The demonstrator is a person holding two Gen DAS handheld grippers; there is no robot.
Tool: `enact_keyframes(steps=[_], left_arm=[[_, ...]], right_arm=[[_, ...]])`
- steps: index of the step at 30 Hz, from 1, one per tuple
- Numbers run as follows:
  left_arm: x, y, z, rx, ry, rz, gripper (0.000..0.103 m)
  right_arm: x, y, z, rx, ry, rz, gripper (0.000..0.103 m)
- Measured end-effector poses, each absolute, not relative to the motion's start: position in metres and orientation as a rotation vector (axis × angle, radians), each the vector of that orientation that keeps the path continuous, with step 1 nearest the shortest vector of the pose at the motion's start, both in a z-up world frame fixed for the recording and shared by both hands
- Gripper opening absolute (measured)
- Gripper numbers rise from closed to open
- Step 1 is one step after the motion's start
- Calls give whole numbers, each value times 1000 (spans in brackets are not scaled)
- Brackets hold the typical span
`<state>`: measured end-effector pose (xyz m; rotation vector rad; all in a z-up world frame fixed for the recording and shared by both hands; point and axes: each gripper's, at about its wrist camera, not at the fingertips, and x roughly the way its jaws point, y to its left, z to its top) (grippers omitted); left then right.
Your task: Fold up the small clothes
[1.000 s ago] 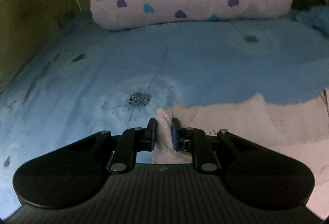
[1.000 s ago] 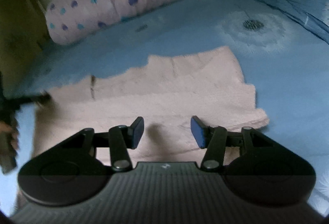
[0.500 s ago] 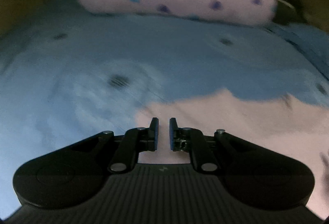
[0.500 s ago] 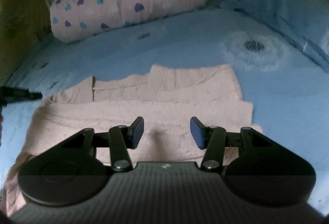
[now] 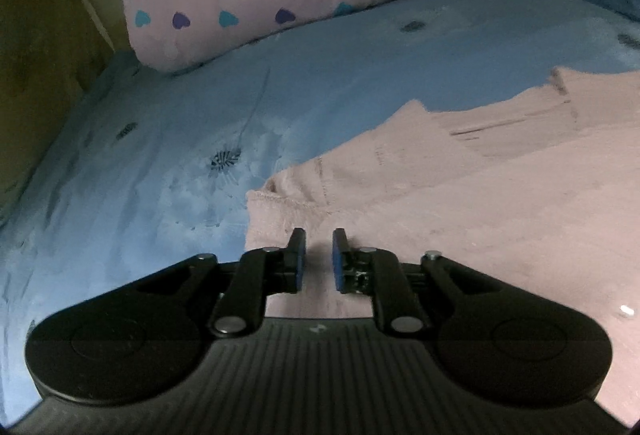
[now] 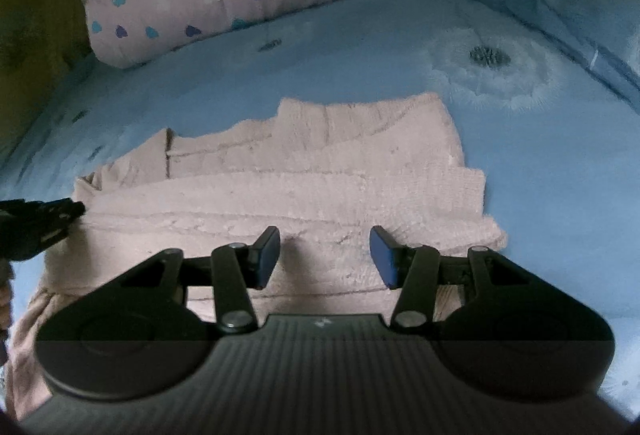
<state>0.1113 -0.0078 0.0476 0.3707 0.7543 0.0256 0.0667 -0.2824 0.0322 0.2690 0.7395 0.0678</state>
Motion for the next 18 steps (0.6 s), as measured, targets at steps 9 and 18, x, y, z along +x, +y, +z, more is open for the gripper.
enact_keyframes(steps=[9, 18], left_arm=[[13, 7, 101, 267, 747, -44, 62], [-72, 5, 103, 201, 757, -94, 69]], right_arm=[[14, -270, 57, 205, 669, 201, 52], [-53, -243, 71, 194, 665, 277, 52]])
